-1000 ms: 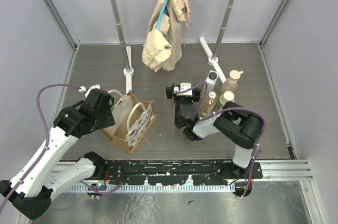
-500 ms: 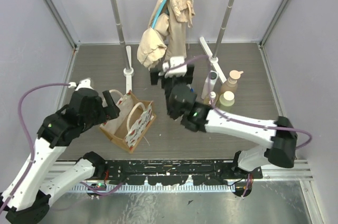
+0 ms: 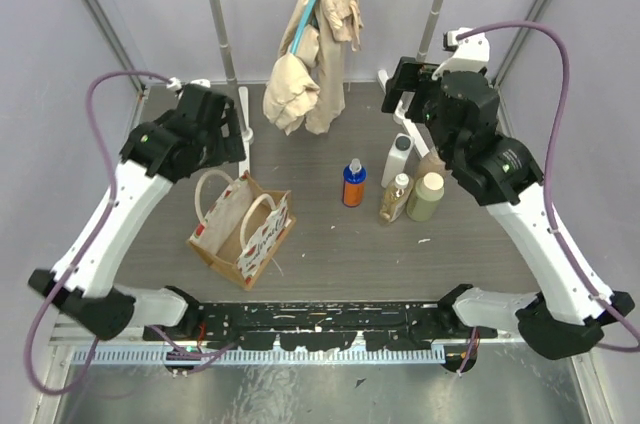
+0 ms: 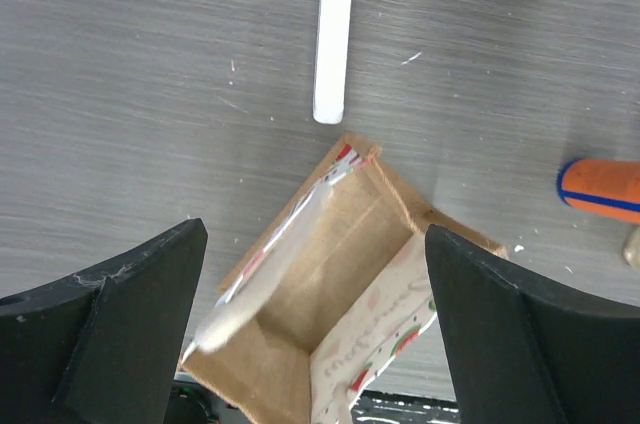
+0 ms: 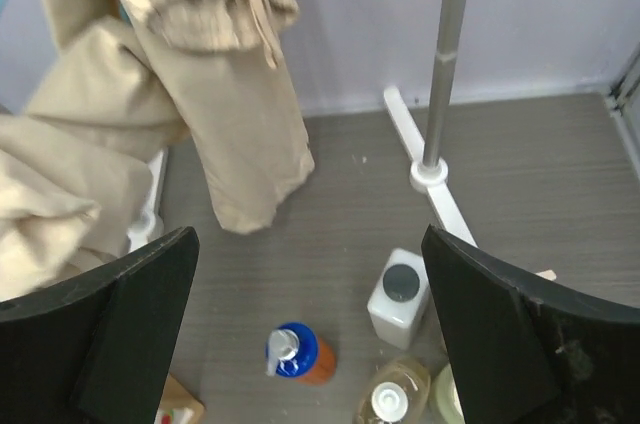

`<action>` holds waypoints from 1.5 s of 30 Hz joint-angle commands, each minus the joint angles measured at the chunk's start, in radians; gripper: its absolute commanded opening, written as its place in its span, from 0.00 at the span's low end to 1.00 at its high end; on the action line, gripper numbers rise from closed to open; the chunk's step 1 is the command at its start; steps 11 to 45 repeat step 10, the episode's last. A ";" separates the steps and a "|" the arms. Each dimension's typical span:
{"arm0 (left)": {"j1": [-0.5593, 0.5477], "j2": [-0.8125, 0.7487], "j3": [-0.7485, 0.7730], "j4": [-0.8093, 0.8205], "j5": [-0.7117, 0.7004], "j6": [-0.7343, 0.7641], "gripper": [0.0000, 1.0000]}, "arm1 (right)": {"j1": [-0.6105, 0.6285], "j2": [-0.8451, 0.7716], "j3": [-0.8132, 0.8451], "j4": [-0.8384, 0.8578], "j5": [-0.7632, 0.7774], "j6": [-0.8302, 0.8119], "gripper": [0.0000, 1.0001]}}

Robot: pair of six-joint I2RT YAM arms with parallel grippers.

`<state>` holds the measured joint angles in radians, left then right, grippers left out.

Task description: Take the personal care products out of the canvas bag

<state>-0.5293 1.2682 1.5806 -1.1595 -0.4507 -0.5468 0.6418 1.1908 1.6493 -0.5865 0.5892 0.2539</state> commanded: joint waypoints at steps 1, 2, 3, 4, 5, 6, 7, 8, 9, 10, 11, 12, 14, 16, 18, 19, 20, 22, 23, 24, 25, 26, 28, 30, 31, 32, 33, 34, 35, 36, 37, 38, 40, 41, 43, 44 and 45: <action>0.058 0.093 0.129 -0.033 0.057 0.093 0.98 | -0.260 0.047 -0.095 -0.095 -0.500 0.043 1.00; 0.079 0.110 0.153 -0.031 0.086 0.109 0.98 | -0.334 0.054 -0.127 -0.073 -0.597 0.053 1.00; 0.099 0.123 0.174 -0.033 0.101 0.119 0.98 | -0.386 0.059 -0.158 -0.051 -0.629 0.056 1.00; 0.115 0.130 0.190 -0.031 0.107 0.127 0.98 | -0.406 0.061 -0.185 -0.028 -0.622 0.052 1.00; 0.130 0.135 0.202 -0.028 0.119 0.137 0.98 | -0.417 0.061 -0.210 -0.006 -0.614 0.053 1.00; 0.144 0.140 0.210 -0.023 0.135 0.147 0.98 | -0.434 0.065 -0.231 0.014 -0.628 0.049 1.00; 0.155 0.143 0.219 -0.021 0.145 0.153 0.98 | -0.447 0.077 -0.237 0.018 -0.640 0.045 1.00; 0.161 0.147 0.225 -0.019 0.153 0.156 0.98 | -0.456 0.087 -0.239 0.020 -0.642 0.047 1.00; 0.164 0.147 0.225 -0.012 0.162 0.161 0.98 | -0.458 0.090 -0.245 0.032 -0.652 0.055 1.00; 0.164 0.149 0.225 -0.005 0.162 0.162 0.98 | -0.458 0.089 -0.248 0.039 -0.651 0.060 1.00; 0.164 0.149 0.225 -0.005 0.162 0.162 0.98 | -0.458 0.089 -0.248 0.039 -0.651 0.060 1.00; 0.164 0.149 0.225 -0.005 0.162 0.162 0.98 | -0.458 0.089 -0.248 0.039 -0.651 0.060 1.00; 0.164 0.149 0.225 -0.005 0.162 0.162 0.98 | -0.458 0.089 -0.248 0.039 -0.651 0.060 1.00; 0.164 0.149 0.225 -0.005 0.162 0.162 0.98 | -0.458 0.089 -0.248 0.039 -0.651 0.060 1.00; 0.164 0.149 0.225 -0.005 0.162 0.162 0.98 | -0.458 0.089 -0.248 0.039 -0.651 0.060 1.00; 0.164 0.149 0.225 -0.005 0.162 0.162 0.98 | -0.458 0.089 -0.248 0.039 -0.651 0.060 1.00; 0.164 0.149 0.225 -0.005 0.162 0.162 0.98 | -0.458 0.089 -0.248 0.039 -0.651 0.060 1.00; 0.164 0.149 0.225 -0.005 0.162 0.162 0.98 | -0.458 0.089 -0.248 0.039 -0.651 0.060 1.00; 0.164 0.149 0.225 -0.005 0.162 0.162 0.98 | -0.458 0.089 -0.248 0.039 -0.651 0.060 1.00; 0.164 0.149 0.225 -0.005 0.162 0.162 0.98 | -0.458 0.089 -0.248 0.039 -0.651 0.060 1.00; 0.164 0.149 0.225 -0.005 0.162 0.162 0.98 | -0.458 0.089 -0.248 0.039 -0.651 0.060 1.00; 0.164 0.149 0.225 -0.005 0.162 0.162 0.98 | -0.458 0.089 -0.248 0.039 -0.651 0.060 1.00; 0.164 0.149 0.225 -0.005 0.162 0.162 0.98 | -0.458 0.089 -0.248 0.039 -0.651 0.060 1.00; 0.164 0.149 0.225 -0.005 0.162 0.162 0.98 | -0.458 0.089 -0.248 0.039 -0.651 0.060 1.00; 0.164 0.149 0.225 -0.005 0.162 0.162 0.98 | -0.458 0.089 -0.248 0.039 -0.651 0.060 1.00; 0.164 0.149 0.225 -0.005 0.162 0.162 0.98 | -0.458 0.089 -0.248 0.039 -0.651 0.060 1.00; 0.164 0.149 0.225 -0.005 0.162 0.162 0.98 | -0.458 0.089 -0.248 0.039 -0.651 0.060 1.00; 0.164 0.149 0.225 -0.005 0.162 0.162 0.98 | -0.458 0.089 -0.248 0.039 -0.651 0.060 1.00; 0.164 0.149 0.225 -0.005 0.162 0.162 0.98 | -0.458 0.089 -0.248 0.039 -0.651 0.060 1.00; 0.164 0.149 0.225 -0.005 0.162 0.162 0.98 | -0.458 0.089 -0.248 0.039 -0.651 0.060 1.00; 0.164 0.149 0.225 -0.005 0.162 0.162 0.98 | -0.458 0.089 -0.248 0.039 -0.651 0.060 1.00; 0.164 0.149 0.225 -0.005 0.162 0.162 0.98 | -0.458 0.089 -0.248 0.039 -0.651 0.060 1.00; 0.164 0.149 0.225 -0.005 0.162 0.162 0.98 | -0.458 0.089 -0.248 0.039 -0.651 0.060 1.00; 0.164 0.149 0.225 -0.005 0.162 0.162 0.98 | -0.458 0.089 -0.248 0.039 -0.651 0.060 1.00; 0.164 0.149 0.225 -0.005 0.162 0.162 0.98 | -0.458 0.089 -0.248 0.039 -0.651 0.060 1.00; 0.164 0.149 0.225 -0.005 0.162 0.162 0.98 | -0.458 0.089 -0.248 0.039 -0.651 0.060 1.00; 0.164 0.149 0.225 -0.005 0.162 0.162 0.98 | -0.458 0.089 -0.248 0.039 -0.651 0.060 1.00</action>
